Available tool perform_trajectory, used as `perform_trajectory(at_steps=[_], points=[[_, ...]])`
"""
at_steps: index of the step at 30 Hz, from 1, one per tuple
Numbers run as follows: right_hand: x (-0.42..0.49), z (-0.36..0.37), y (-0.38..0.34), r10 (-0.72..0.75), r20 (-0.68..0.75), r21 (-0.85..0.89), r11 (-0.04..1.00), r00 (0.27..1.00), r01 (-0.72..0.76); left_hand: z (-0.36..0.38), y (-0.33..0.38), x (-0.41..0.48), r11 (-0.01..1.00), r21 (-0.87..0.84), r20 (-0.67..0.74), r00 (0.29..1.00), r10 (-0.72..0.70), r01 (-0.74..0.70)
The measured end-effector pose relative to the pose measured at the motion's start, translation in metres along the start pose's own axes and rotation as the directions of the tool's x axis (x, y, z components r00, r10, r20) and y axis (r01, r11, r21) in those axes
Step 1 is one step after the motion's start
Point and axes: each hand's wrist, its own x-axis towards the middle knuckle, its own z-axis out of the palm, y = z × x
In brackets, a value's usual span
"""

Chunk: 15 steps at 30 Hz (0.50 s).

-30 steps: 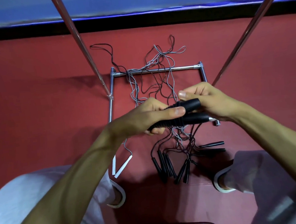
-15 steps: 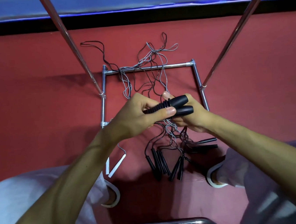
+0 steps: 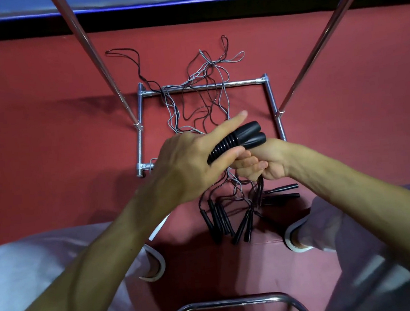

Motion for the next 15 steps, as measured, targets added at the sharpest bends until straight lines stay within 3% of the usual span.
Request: perform_trajectory(at_steps=[3, 7, 11, 15], points=[[0.005, 0.007, 0.003, -0.020, -0.100, -0.015, 1.000, 0.995, 0.019, 0.004, -0.002, 0.005, 0.953, -0.248, 0.092, 0.984, -0.156, 0.174], [0.007, 0.012, 0.000, -0.269, -0.316, 0.004, 0.959, 0.910, 0.284, 0.013, -0.002, 0.018, 0.606, -0.693, 0.206, 0.912, -0.354, 0.391], [-0.004, 0.017, -0.007, -0.497, -0.267, -0.001, 0.857, 0.826, 0.516, 0.004, -0.001, 0.023, 0.363, -0.815, 0.279, 0.854, -0.439, 0.452], [-0.009, 0.022, -0.006, -0.576, -0.315, -0.288, 0.816, 0.754, 0.502, 0.005, 0.001, 0.021, 0.312, -0.827, 0.331, 0.854, -0.402, 0.468]])
